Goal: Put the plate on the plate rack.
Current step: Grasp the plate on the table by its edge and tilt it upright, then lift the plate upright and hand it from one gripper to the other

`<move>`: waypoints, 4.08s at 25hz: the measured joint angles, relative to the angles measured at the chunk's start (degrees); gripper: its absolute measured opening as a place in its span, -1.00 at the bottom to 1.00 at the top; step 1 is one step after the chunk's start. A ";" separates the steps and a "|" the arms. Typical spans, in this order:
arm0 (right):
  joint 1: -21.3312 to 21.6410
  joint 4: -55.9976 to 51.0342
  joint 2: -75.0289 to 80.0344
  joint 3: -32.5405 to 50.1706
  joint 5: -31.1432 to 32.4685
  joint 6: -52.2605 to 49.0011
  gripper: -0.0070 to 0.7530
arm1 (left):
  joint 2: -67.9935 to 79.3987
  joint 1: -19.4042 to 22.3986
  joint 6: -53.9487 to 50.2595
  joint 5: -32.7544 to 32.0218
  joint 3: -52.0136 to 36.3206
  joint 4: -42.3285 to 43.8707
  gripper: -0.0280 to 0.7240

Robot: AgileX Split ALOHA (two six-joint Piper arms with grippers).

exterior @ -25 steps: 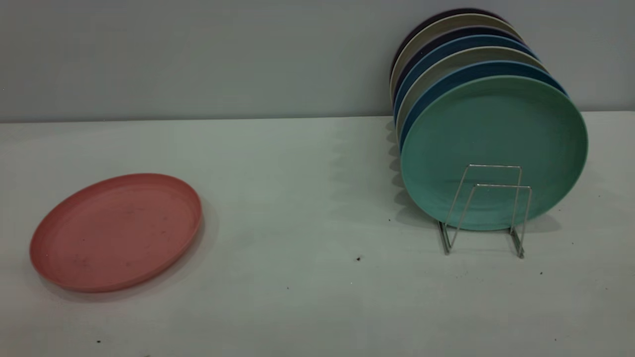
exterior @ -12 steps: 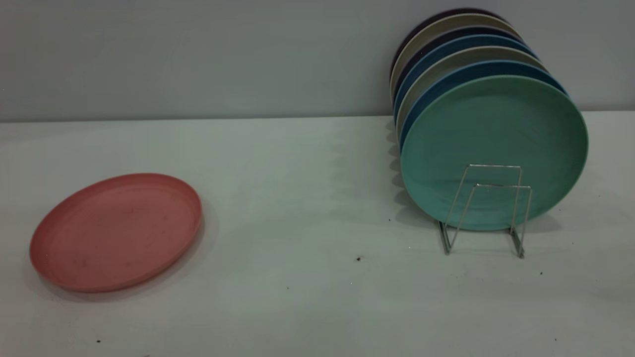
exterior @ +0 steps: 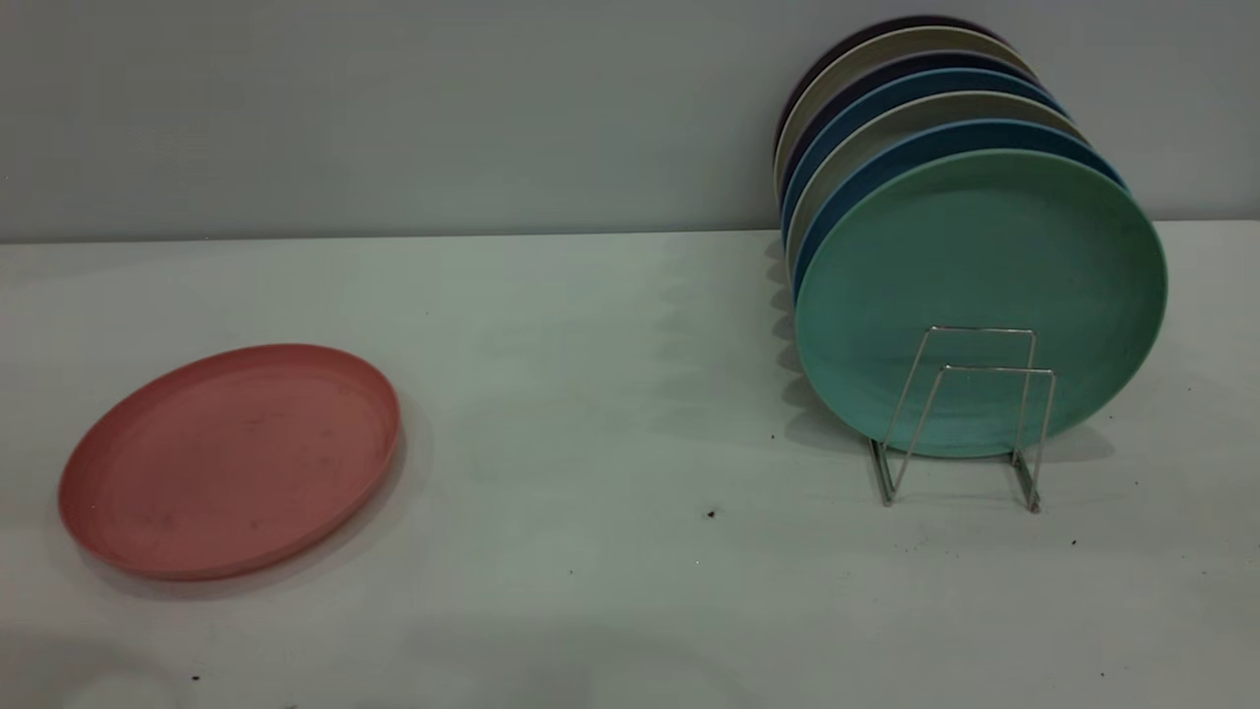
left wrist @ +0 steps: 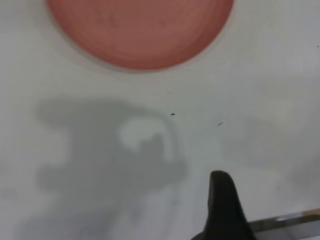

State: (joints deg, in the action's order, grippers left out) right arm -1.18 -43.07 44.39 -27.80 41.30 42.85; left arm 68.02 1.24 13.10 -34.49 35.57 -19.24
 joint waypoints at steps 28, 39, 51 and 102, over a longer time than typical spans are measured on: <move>0.00 -1.16 1.19 0.00 0.09 1.67 0.03 | 48.68 24.25 51.46 7.56 9.46 -54.69 0.39; 0.00 -1.19 1.19 0.00 -0.26 1.51 0.03 | 55.27 24.25 62.08 7.92 9.46 -68.55 0.33; 0.00 -1.19 1.24 0.00 -1.32 1.47 0.03 | 61.07 24.25 71.69 4.39 9.97 -80.58 0.23; 0.00 -54.43 45.85 -2.14 1.85 51.07 0.03 | 46.95 -6.98 79.16 2.06 9.80 -81.25 -0.89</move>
State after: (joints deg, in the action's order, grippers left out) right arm -1.18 -97.50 90.23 -29.95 43.15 93.92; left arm 114.97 -5.74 92.26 -32.43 45.37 -100.49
